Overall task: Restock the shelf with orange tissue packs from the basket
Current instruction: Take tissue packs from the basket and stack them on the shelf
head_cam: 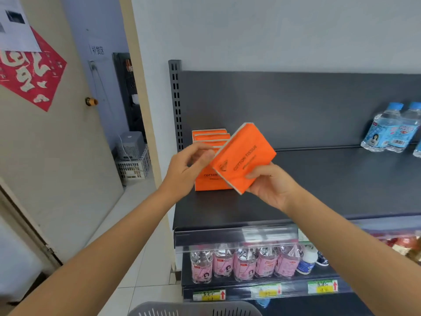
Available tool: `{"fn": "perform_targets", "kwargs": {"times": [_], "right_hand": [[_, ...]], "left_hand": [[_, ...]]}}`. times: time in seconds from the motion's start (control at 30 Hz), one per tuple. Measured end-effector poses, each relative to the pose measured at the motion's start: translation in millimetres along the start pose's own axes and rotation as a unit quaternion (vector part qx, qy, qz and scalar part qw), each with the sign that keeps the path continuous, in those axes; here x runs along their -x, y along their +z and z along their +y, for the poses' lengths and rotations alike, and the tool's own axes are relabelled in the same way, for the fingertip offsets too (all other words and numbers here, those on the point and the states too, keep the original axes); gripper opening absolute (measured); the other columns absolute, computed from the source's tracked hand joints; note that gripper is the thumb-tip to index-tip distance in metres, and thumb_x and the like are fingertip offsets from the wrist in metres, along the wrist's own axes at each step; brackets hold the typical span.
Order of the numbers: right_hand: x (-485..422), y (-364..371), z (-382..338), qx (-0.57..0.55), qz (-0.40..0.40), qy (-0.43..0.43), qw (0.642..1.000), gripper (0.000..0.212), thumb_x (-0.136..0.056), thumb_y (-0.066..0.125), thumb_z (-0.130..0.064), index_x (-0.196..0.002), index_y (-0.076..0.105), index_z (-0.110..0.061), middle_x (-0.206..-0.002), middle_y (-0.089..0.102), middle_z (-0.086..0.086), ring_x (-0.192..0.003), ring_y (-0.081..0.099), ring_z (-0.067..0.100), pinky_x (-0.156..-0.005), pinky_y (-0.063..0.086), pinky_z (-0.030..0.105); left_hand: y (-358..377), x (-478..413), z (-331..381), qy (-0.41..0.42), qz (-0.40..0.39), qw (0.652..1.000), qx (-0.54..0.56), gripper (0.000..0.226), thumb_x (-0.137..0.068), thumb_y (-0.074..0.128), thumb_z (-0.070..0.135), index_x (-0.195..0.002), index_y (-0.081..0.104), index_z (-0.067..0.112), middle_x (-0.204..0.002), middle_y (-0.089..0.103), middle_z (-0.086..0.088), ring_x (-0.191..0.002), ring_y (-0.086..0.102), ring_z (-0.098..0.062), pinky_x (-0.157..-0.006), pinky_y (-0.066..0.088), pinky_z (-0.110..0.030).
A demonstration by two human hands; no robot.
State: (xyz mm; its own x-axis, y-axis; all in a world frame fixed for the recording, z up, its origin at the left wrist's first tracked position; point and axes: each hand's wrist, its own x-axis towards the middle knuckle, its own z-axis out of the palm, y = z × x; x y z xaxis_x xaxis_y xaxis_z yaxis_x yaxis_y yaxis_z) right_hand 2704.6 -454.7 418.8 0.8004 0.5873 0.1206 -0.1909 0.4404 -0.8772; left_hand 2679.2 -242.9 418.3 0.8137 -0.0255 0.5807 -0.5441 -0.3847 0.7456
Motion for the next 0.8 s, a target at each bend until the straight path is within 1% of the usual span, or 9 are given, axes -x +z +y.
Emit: {"fn": "perform_targets", "kwargs": {"times": [0.07, 0.13, 0.23, 0.33, 0.43, 0.53, 0.6, 0.7, 0.8], "right_hand": [[-2.4, 8.7, 13.4, 0.020, -0.021, 0.009, 1.000, 0.057, -0.066, 0.049, 0.015, -0.115, 0.064, -0.008, -0.110, 0.070, 0.014, -0.101, 0.067, 0.027, -0.083, 0.056, 0.041], [-4.5, 11.5, 20.7, 0.056, 0.013, 0.000, 0.998, 0.059, -0.064, 0.056, 0.017, -0.118, 0.061, -0.006, -0.108, 0.070, 0.014, -0.101, 0.067, 0.027, -0.082, 0.056, 0.039], [-3.2, 1.1, 20.2, 0.109, 0.154, -0.072, 0.979, 0.052, -0.064, 0.069, 0.012, -0.111, 0.060, -0.012, -0.096, 0.070, 0.007, -0.089, 0.067, 0.021, -0.079, 0.053, 0.033], [2.0, -11.3, 17.1, 0.237, 0.272, -0.139, 0.922, 0.038, -0.068, 0.077, 0.004, -0.093, 0.062, -0.021, -0.095, 0.064, 0.000, -0.085, 0.060, 0.014, -0.077, 0.047, 0.026], [2.8, -14.2, 21.5, 0.337, 0.272, -0.135, 0.891, 0.041, -0.064, 0.085, -0.007, -0.092, 0.062, -0.028, -0.103, 0.062, -0.010, -0.088, 0.056, 0.009, -0.077, 0.046, 0.021], [0.7, -10.9, 26.4, 0.391, 0.249, -0.141, 0.875, 0.049, -0.061, 0.087, -0.008, -0.099, 0.061, -0.026, -0.109, 0.063, -0.010, -0.091, 0.057, 0.010, -0.074, 0.047, 0.019], [-0.9, -7.5, 30.1, 0.408, 0.239, -0.145, 0.869, 0.051, -0.061, 0.086, -0.003, -0.101, 0.059, -0.023, -0.110, 0.063, -0.005, -0.092, 0.059, 0.016, -0.075, 0.051, 0.025], [-0.6, -1.3, 34.0, 0.418, 0.247, -0.153, 0.861, 0.054, -0.063, 0.083, 0.003, -0.102, 0.056, -0.023, -0.110, 0.062, -0.003, -0.097, 0.060, 0.021, -0.083, 0.055, 0.038], [5.9, 6.4, 37.1, 0.475, 0.256, -0.203, 0.817, 0.055, -0.071, 0.079, -0.005, -0.116, 0.052, -0.018, -0.120, 0.054, -0.002, -0.107, 0.053, 0.016, -0.093, 0.047, 0.034]], "left_hand": [[4.2, 0.7, 10.3, -0.015, -0.043, 0.998, 0.034, 0.036, -0.077, 0.066, 0.050, -0.107, 0.066, 0.028, -0.093, 0.072, 0.011, -0.087, 0.067, -0.006, -0.079, 0.052, -0.022], [2.6, 2.3, 12.3, 0.004, -0.064, 0.998, -0.013, 0.038, -0.078, 0.070, 0.044, -0.109, 0.066, 0.022, -0.099, 0.071, 0.009, -0.092, 0.067, -0.008, -0.082, 0.054, -0.028], [-11.4, 1.0, 4.7, 0.006, -0.112, 0.988, -0.107, 0.037, -0.084, 0.065, 0.044, -0.115, 0.065, 0.024, -0.103, 0.069, 0.009, -0.094, 0.063, -0.012, -0.085, 0.052, -0.034], [-20.2, -2.7, -6.6, 0.042, -0.175, 0.952, -0.249, 0.042, -0.091, 0.054, 0.051, -0.127, 0.058, 0.030, -0.104, 0.065, 0.009, -0.093, 0.055, -0.017, -0.090, 0.045, -0.040], [-18.5, -5.7, -14.4, 0.069, -0.185, 0.908, -0.369, 0.054, -0.091, 0.044, 0.058, -0.139, 0.045, 0.035, -0.122, 0.054, 0.004, -0.107, 0.041, -0.016, -0.097, 0.030, -0.031], [-12.9, -6.4, -17.0, 0.112, -0.157, 0.887, -0.420, 0.053, -0.091, 0.042, 0.058, -0.139, 0.045, 0.035, -0.128, 0.044, -0.001, -0.114, 0.039, -0.020, -0.099, 0.027, -0.034], [-10.6, -5.2, -17.7, 0.124, -0.133, 0.882, -0.434, 0.054, -0.091, 0.043, 0.057, -0.139, 0.045, 0.033, -0.139, 0.040, -0.004, -0.124, 0.037, -0.023, -0.103, 0.026, -0.037], [-7.2, 0.3, -22.2, 0.122, -0.138, 0.884, -0.430, 0.058, -0.093, 0.038, 0.056, -0.145, 0.037, 0.029, -0.150, 0.034, -0.002, -0.136, 0.031, -0.022, -0.109, 0.021, -0.038], [-7.4, 5.5, -23.0, 0.102, -0.142, 0.897, -0.407, 0.064, -0.093, 0.031, 0.061, -0.148, 0.029, 0.029, -0.153, 0.032, 0.003, -0.140, 0.027, -0.018, -0.113, 0.016, -0.037]]}}
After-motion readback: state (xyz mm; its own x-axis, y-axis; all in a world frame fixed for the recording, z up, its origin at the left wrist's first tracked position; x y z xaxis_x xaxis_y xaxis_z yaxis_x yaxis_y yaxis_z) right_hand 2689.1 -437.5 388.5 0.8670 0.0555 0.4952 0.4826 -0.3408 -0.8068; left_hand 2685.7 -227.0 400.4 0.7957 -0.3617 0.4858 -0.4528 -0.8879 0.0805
